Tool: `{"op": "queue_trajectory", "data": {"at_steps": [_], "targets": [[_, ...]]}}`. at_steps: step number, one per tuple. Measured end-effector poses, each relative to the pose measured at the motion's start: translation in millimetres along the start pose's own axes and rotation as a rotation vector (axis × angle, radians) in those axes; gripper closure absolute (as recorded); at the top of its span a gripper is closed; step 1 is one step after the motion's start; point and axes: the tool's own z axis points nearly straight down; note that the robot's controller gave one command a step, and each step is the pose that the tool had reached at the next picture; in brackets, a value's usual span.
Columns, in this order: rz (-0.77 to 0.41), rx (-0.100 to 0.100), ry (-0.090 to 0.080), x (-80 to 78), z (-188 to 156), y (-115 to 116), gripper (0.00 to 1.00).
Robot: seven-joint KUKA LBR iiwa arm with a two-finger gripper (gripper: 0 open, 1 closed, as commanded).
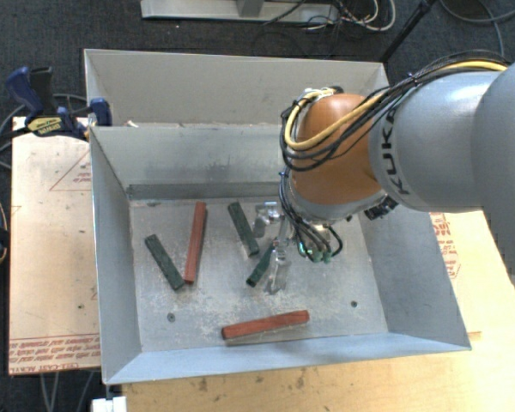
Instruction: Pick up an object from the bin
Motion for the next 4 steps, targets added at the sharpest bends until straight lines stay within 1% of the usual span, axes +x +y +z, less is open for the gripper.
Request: {"op": "queue_trajectory", "data": {"at_steps": [1,2,3,4], "targets": [[-0.137,-0.001,-0.018,0.2,61,-26,0.00],[-0.137,0.000,-0.016,0.0,58,-26,1.00],[-0.321,0.002,-0.020,-42.8,-75,-18,1.00],[-0.320,0.001,-0.011,-40.6,-70,-19,0.00]]}}
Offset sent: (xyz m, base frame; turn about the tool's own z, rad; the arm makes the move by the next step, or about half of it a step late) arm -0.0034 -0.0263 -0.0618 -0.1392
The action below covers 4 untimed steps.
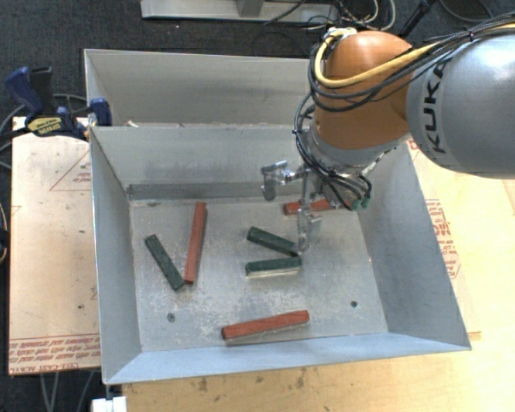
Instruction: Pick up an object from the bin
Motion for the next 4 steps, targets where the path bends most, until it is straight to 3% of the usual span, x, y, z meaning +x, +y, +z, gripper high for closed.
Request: {"op": "queue_trajectory", "data": {"at_steps": [1,2,3,4], "targets": [[0.108,-0.001,-0.002,40.2,132,-5,0.00],[0.108,0.000,-0.002,38.9,129,-5,1.00],[0.109,0.000,0.001,40.1,130,-5,0.00],[-0.001,0.003,-0.007,-28.9,108,-38,0.00]]}}
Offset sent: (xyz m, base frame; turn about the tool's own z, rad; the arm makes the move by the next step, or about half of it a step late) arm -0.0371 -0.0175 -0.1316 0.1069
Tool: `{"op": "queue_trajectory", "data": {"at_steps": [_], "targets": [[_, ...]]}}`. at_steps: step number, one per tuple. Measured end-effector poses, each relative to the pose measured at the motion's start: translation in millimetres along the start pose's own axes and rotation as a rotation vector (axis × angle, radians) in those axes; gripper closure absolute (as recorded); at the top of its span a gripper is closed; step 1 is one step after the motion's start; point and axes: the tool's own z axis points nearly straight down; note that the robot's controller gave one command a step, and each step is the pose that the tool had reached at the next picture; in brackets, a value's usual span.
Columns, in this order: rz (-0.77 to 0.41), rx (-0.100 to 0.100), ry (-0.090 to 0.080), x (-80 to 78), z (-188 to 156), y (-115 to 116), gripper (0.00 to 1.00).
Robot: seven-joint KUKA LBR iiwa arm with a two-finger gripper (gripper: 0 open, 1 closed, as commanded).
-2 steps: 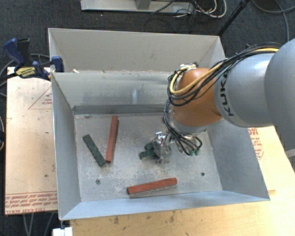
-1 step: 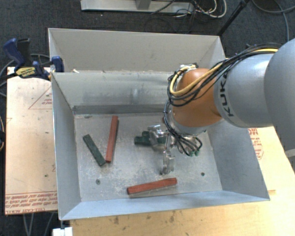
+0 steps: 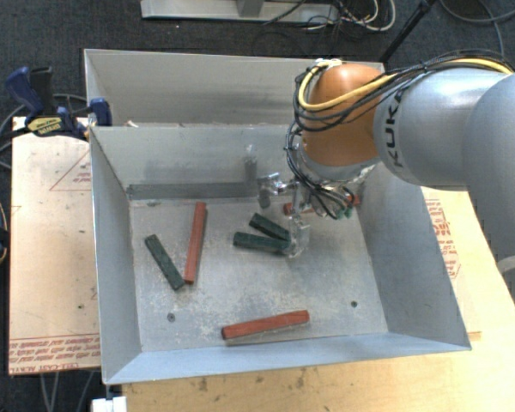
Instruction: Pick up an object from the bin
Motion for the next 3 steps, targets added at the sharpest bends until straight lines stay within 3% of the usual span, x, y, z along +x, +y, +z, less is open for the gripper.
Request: {"op": "queue_trajectory", "data": {"at_steps": [1,2,3], "targets": [[0.236,-0.003,0.011,24.2,23,5,0.00],[0.236,-0.002,0.010,24.0,23,4,1.00],[0.289,0.001,-0.002,-1.4,-166,-27,1.00]]}}
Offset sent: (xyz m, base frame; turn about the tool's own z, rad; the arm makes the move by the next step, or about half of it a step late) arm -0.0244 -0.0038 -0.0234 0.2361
